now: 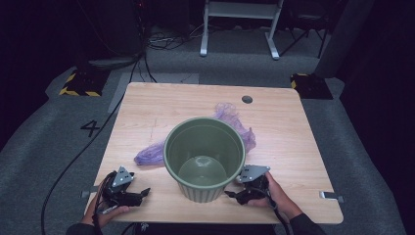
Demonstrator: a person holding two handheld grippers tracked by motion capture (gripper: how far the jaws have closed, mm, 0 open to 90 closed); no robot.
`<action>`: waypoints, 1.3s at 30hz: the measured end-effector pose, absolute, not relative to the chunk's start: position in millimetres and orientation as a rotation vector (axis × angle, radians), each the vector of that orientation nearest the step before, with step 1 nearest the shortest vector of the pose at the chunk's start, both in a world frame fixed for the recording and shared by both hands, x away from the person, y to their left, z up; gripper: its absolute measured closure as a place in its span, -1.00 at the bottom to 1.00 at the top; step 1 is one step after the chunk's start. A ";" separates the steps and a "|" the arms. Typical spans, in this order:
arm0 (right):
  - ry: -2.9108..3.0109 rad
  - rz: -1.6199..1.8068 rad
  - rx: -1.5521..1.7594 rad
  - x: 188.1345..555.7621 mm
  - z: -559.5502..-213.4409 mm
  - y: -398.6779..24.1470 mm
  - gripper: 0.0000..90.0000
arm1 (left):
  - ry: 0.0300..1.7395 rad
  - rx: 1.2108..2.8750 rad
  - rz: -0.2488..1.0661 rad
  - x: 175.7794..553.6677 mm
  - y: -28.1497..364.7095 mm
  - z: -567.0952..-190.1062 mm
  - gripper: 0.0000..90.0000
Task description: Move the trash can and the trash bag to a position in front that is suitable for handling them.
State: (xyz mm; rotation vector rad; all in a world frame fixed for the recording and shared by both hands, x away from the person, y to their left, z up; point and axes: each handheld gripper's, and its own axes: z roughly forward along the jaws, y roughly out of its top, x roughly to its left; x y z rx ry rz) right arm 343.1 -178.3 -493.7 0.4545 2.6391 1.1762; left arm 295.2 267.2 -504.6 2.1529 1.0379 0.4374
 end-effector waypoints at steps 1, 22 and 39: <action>2.625 1.173 0.479 345.7 -492.4 -185.2 -0.50 | 1.038 2.153 0.437 295.2 267.2 -504.6 -0.65; 2.252 1.234 0.816 439.0 -442.6 -222.9 -0.43 | 1.026 2.158 0.431 297.2 266.3 -504.7 -0.66; 2.364 1.020 0.951 476.6 -493.0 -205.7 0.90 | 1.008 2.165 0.426 297.1 265.5 -504.7 -0.66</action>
